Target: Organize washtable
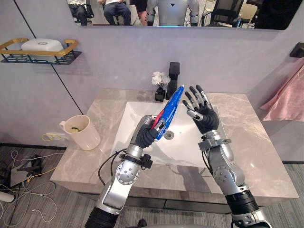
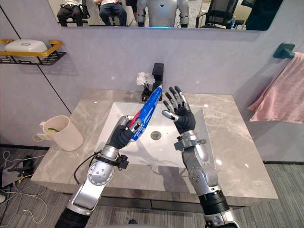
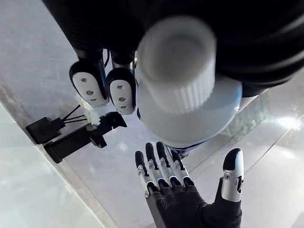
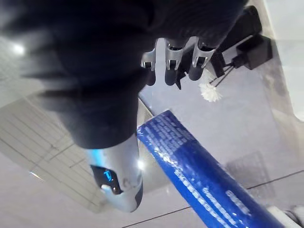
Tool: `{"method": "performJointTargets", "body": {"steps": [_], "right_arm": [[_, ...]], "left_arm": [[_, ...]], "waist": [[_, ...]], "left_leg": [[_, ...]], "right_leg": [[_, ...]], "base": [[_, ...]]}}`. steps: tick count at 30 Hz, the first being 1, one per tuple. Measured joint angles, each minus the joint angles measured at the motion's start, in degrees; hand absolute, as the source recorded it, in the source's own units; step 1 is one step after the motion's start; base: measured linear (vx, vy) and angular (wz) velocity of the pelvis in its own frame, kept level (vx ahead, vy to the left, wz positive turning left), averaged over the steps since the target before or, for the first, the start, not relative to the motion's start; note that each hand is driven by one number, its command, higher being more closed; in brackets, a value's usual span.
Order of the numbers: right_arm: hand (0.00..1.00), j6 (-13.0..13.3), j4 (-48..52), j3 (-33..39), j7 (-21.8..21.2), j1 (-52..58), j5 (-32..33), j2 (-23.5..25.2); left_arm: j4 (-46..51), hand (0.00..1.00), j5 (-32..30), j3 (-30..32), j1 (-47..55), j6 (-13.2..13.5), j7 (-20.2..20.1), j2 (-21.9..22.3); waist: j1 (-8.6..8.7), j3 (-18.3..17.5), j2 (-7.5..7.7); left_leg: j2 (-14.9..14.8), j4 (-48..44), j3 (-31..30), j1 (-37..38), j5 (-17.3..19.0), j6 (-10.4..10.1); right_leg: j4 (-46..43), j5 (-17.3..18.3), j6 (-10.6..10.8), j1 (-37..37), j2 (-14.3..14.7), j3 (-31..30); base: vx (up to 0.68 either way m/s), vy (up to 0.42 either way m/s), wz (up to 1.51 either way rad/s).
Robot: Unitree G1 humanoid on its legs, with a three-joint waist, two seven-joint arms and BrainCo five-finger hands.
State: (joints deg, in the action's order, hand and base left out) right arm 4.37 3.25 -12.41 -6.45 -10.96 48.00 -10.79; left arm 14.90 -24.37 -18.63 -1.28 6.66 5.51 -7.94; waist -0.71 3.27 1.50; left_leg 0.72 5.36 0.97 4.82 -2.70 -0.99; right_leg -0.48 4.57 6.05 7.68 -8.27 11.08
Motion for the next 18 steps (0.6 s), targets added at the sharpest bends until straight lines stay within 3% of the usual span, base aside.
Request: {"method": "performJointTargets", "body": {"steps": [18], "right_arm": [[0.00,-2.5,-2.5,-4.3,-2.5,0.0,8.7,1.7]], "left_arm": [[0.0,1.00,0.0,-1.2,0.2,-0.2,0.1,0.0]], "waist": [[-0.09,0.7,0.97]], "left_leg": [[0.0,0.1,-0.5,-0.1,-0.4,0.0]], "right_leg": [[-0.1,0.0,0.0,0.1,0.0,0.5]], "base": [[-0.01,-0.004,0.01]]}}
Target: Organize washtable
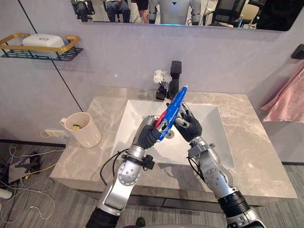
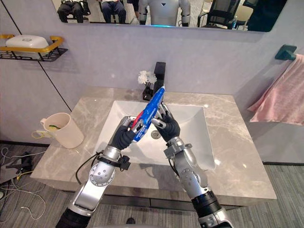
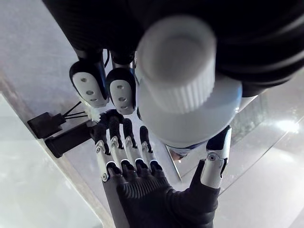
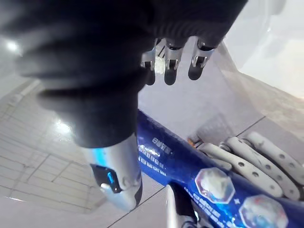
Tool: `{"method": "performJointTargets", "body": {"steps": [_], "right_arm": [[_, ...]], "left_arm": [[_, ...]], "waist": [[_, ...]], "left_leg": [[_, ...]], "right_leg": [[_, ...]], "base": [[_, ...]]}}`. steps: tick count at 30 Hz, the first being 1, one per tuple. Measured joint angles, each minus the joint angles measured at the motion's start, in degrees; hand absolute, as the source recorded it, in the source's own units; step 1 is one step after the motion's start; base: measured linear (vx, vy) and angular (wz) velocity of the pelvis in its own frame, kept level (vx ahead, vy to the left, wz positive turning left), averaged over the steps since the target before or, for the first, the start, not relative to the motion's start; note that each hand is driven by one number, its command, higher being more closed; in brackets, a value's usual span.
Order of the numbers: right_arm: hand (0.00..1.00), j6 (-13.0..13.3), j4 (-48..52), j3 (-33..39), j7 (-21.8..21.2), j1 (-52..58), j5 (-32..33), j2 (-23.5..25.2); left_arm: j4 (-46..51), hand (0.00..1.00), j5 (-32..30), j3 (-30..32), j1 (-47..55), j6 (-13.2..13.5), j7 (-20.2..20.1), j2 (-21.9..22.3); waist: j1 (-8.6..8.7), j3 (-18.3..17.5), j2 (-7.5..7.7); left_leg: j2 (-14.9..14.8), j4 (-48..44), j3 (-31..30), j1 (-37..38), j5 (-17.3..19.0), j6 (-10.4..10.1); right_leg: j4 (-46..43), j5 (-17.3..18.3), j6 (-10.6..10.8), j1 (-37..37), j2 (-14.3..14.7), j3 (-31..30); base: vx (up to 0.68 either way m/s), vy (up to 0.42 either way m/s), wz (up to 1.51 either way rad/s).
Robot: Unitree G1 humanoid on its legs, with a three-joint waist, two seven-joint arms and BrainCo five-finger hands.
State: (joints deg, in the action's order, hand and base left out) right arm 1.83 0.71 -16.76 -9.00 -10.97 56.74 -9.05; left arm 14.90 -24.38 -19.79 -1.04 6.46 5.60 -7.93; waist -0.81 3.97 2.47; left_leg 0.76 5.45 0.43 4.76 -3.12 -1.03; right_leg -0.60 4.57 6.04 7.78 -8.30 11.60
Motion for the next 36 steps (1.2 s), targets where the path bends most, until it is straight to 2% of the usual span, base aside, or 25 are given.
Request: {"method": "performJointTargets", "body": {"steps": [23,24,36], "right_arm": [[0.00,-0.5,-2.0,-2.2,0.2,-4.6,4.2,0.3],[1.00,-0.5,-2.0,-2.2,0.2,-5.1,4.6,0.4],[1.00,-0.4,-2.0,-3.3,0.4,-8.0,5.9,1.3]], "left_arm": [[0.0,1.00,0.1,-0.3,2.7,0.0,0.0,0.9],[0.0,1.00,0.1,-0.5,2.7,0.0,0.0,1.0],[0.0,1.00,0.2,-1.0,2.8,0.4,1.1,1.0]], "waist": [[-0.03,0.0,0.01],[-0.05,0.0,0.01],[-0.05,0.0,-0.02]], "left_leg": [[-0.2,0.0,0.1,0.0,-0.1,-0.1],[-0.2,0.0,0.1,0.0,-0.1,-0.1],[-0.4,0.0,0.7,0.0,-0.1,-0.1]], "right_leg": [[0.0,-0.1,-0.1,0.0,0.1,-0.1],[0.0,-0.1,-0.1,0.0,0.1,-0.1],[0.3,-0.4,0.0,-0.1,0.2,-0.6]], "base": [[0.00,0.000,0.00],[0.00,0.000,0.00],[0.00,0.000,-0.02]]}}
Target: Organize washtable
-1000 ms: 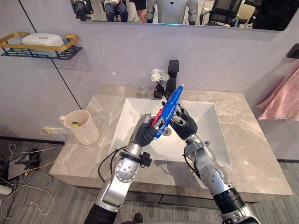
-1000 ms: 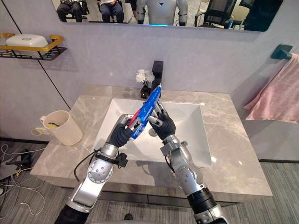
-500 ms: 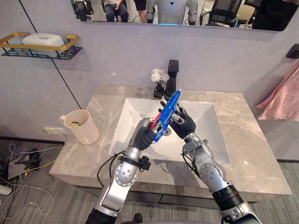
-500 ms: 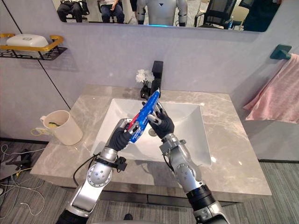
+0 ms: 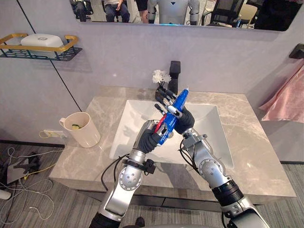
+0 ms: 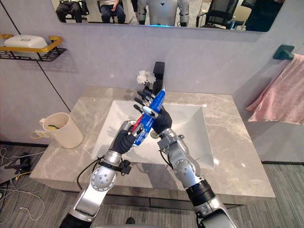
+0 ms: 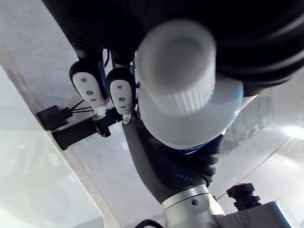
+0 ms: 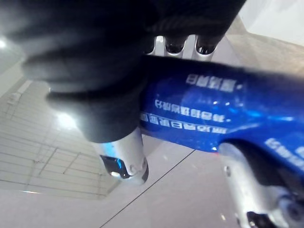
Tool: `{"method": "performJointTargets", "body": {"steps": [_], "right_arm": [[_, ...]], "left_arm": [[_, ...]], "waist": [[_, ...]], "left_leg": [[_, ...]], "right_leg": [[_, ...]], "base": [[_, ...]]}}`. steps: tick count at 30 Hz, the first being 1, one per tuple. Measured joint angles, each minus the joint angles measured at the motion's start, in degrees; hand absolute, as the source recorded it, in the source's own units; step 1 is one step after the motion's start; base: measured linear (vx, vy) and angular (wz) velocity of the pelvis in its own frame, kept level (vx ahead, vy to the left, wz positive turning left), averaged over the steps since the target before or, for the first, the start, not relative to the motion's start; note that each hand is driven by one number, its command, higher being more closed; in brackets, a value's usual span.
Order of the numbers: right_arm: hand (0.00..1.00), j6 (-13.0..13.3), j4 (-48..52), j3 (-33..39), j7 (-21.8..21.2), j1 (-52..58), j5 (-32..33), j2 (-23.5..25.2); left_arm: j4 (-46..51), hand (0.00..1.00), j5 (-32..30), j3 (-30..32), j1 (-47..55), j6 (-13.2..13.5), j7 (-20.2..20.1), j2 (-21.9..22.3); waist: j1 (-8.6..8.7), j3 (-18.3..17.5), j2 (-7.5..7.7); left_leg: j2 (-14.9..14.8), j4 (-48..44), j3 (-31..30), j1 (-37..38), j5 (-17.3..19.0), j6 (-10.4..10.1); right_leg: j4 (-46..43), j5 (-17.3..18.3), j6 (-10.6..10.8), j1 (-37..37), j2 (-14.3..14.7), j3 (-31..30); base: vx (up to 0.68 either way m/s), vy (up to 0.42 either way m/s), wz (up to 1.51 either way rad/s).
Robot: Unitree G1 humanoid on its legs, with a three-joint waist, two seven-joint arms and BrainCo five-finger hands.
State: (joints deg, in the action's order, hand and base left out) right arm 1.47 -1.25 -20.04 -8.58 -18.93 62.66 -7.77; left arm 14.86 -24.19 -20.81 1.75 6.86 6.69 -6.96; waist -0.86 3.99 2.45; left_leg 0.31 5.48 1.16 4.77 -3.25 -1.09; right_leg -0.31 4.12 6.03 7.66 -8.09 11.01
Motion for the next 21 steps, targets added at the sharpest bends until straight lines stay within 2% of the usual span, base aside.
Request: {"method": "performJointTargets", "body": {"steps": [9,10,21], "right_arm": [[1.00,0.1,0.0,-1.0,-0.2,-1.9,0.2,1.0],[1.00,0.1,0.0,-1.0,-0.2,-1.9,0.2,1.0],[1.00,0.3,1.7,-1.0,-0.3,-1.9,-0.3,0.8]], "left_arm": [[-0.8,1.00,0.0,0.1,0.2,-0.1,1.0,0.0],[-0.8,0.00,0.0,0.1,0.2,-0.1,1.0,0.0],[2.2,0.00,0.1,1.6,2.3,0.0,1.5,-0.1]], "waist": [[-0.02,0.1,-0.14],[-0.01,0.1,-0.15],[0.00,0.3,-0.39]], "left_leg": [[0.0,0.0,0.0,0.0,0.0,0.0],[0.0,0.0,0.0,0.0,0.0,0.0],[0.1,0.0,0.0,0.1,0.0,0.0]], "right_leg": [[0.0,0.0,0.0,0.0,0.0,0.0],[0.0,0.0,0.0,0.0,0.0,0.0],[0.0,0.0,0.0,0.1,0.0,0.0]], "base": [[0.00,0.000,0.00],[0.00,0.000,0.00],[0.00,0.000,0.00]]}}
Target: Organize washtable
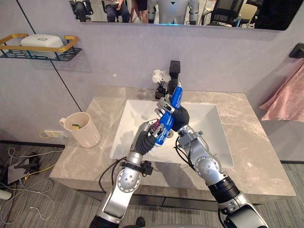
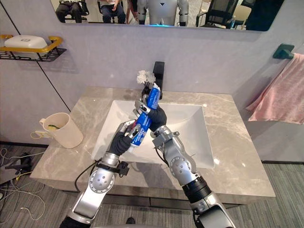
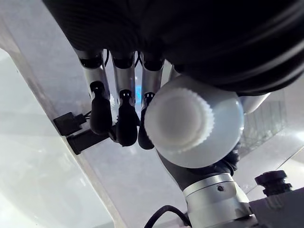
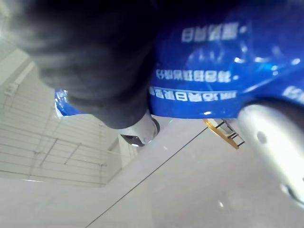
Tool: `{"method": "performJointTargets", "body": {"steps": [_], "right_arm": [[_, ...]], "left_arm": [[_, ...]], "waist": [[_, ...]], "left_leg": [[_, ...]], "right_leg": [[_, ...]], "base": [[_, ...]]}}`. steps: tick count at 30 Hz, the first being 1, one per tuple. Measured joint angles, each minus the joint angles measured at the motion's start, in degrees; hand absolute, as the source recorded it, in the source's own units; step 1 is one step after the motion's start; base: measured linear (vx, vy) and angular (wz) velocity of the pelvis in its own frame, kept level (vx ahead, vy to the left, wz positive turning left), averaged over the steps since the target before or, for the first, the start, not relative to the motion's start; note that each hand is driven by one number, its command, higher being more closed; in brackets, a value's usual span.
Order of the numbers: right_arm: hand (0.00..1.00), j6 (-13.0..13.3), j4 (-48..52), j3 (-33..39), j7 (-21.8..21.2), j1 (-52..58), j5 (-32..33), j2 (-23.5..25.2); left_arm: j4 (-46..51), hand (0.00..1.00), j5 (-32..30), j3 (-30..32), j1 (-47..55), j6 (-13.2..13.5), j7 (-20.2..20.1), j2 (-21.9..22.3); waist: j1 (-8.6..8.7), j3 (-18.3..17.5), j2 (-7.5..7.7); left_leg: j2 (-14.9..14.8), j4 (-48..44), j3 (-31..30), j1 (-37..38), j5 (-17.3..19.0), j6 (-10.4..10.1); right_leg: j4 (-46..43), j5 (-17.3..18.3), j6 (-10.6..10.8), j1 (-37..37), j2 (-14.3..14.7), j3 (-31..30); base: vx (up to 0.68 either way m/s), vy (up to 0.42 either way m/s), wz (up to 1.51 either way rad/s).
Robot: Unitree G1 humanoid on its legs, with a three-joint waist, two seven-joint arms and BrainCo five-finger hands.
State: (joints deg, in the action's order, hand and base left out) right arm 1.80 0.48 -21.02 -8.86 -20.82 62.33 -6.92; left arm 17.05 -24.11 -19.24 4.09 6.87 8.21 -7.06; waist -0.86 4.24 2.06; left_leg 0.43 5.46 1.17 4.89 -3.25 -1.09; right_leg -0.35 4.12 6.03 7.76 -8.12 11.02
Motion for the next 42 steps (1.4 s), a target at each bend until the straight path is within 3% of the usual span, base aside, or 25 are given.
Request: {"method": "performJointTargets", "body": {"steps": [11,17,19,24,26,29,34,38,42], "right_arm": [[1.00,0.1,1.5,1.6,-0.2,0.0,-3.0,-1.3],[1.00,0.2,4.7,5.8,-0.1,1.3,-4.8,-1.4],[1.00,0.2,6.4,7.3,-0.3,3.4,-5.7,-1.4],[1.00,0.2,7.4,12.0,-0.1,8.5,-7.7,-0.6],[1.00,0.2,7.4,14.4,0.0,10.3,-8.7,-0.2],[1.00,0.2,7.6,15.8,0.1,11.0,-9.1,0.6],[1.00,0.4,7.7,18.8,0.1,13.1,-10.9,2.1],[1.00,0.4,7.7,20.5,0.2,14.8,-11.2,2.2],[1.00,0.4,7.7,20.5,0.2,14.8,-11.2,2.2]], "left_arm": [[17.0,0.00,2.7,12.2,3.9,1.9,3.4,-2.6],[24.1,0.00,5.3,22.5,7.8,2.7,6.0,-2.4],[25.3,0.00,6.6,26.7,9.2,3.0,6.9,-1.3],[25.4,0.00,12.7,41.6,14.7,3.5,11.0,6.5],[23.1,0.00,16.6,45.4,16.2,3.7,12.0,9.1],[16.3,0.00,21.6,50.1,17.9,3.8,12.2,11.6],[0.5,0.00,29.5,54.9,20.2,3.0,11.7,12.3],[-13.7,0.00,35.9,57.8,21.5,1.9,9.2,12.8],[-25.9,0.00,37.0,58.0,22.0,0.0,6.5,13.0]], "waist": [[0.00,0.5,-1.14],[-0.59,0.8,-1.64],[-1.14,0.9,-1.77],[-2.15,0.8,-1.81],[-3.24,0.8,-1.91],[-3.38,0.7,-2.12],[-4.19,0.5,-2.11],[-4.69,0.1,-2.17],[-4.82,-0.4,-1.96]], "left_leg": [[0.0,0.0,-0.3,0.3,0.0,0.0],[0.3,0.0,-1.1,0.3,0.0,0.0],[0.3,0.1,-1.3,0.3,0.0,0.0],[0.5,0.4,-2.6,-0.2,0.0,0.0],[0.5,0.4,-2.7,-0.2,0.0,0.0],[0.6,0.4,-3.3,-0.6,0.0,0.0],[0.6,0.4,-4.3,-0.9,-0.3,-0.2],[0.6,0.4,-5.4,-1.3,-0.4,-0.3],[0.5,0.4,-5.7,-1.7,-0.6,-0.6]], "right_leg": [[0.2,0.0,0.0,0.6,0.0,0.4],[0.7,0.0,0.0,1.4,-0.1,1.4],[0.8,0.0,0.0,1.5,-0.1,1.5],[1.6,0.0,0.0,2.1,-0.1,3.1],[1.6,0.1,0.0,2.1,-0.1,3.2],[1.7,0.1,0.0,2.2,-0.2,4.0],[1.7,0.1,0.0,2.2,-0.1,4.9],[1.7,0.2,0.0,2.3,-0.2,5.8],[1.6,0.2,0.1,2.2,-0.2,6.4]], "base": [[0.00,0.000,0.01],[-0.01,-0.008,0.08],[0.00,-0.011,0.02],[-0.01,-0.024,0.14],[-0.01,-0.026,0.05],[-0.01,-0.023,0.12],[-0.01,-0.019,0.08],[-0.02,-0.020,0.10],[-0.04,-0.020,0.10]]}}
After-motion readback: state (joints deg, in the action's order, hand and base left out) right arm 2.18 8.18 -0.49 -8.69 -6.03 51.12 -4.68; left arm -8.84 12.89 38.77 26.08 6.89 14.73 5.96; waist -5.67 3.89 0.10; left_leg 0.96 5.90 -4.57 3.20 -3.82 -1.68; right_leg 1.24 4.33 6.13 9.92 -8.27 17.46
